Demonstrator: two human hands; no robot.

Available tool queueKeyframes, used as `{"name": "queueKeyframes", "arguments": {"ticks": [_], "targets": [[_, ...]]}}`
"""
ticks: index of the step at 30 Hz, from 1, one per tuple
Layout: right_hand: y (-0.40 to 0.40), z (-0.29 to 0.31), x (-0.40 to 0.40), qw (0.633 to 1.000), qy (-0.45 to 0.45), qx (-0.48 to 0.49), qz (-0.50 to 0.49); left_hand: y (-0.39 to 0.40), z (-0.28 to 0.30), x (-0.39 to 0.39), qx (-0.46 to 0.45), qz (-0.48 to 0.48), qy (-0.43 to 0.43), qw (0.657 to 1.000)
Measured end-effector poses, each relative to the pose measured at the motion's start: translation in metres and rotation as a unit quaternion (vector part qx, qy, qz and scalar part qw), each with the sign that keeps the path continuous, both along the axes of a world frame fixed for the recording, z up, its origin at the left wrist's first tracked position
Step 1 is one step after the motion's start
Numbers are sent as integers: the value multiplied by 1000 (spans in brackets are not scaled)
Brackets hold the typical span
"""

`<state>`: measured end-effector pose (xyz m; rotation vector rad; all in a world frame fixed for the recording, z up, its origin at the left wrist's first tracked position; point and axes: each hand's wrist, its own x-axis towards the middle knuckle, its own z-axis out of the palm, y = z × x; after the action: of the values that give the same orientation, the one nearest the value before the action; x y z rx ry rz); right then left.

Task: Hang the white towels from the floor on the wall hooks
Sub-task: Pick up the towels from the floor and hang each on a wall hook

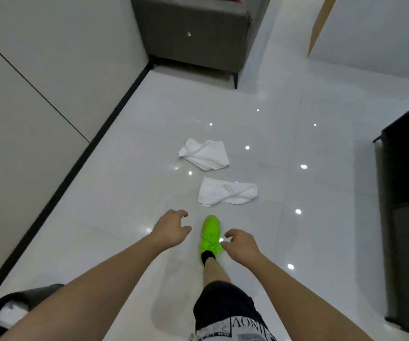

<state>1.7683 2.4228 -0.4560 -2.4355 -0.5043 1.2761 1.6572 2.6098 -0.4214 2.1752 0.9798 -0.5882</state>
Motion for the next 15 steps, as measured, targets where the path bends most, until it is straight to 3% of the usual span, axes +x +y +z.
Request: {"name": "queueKeyframes", "arguments": {"ticks": [6,10,15], "targets": [[96,-53,83,997,61,-30,-27,94,-43,92,-22,4,67,997],[147,-70,131,995,71,-43,-54,141,-61,139,-51,39,68,996],[197,-112,167,983,98,-51,-146,175,-104,182,-89,44,85,992]]}}
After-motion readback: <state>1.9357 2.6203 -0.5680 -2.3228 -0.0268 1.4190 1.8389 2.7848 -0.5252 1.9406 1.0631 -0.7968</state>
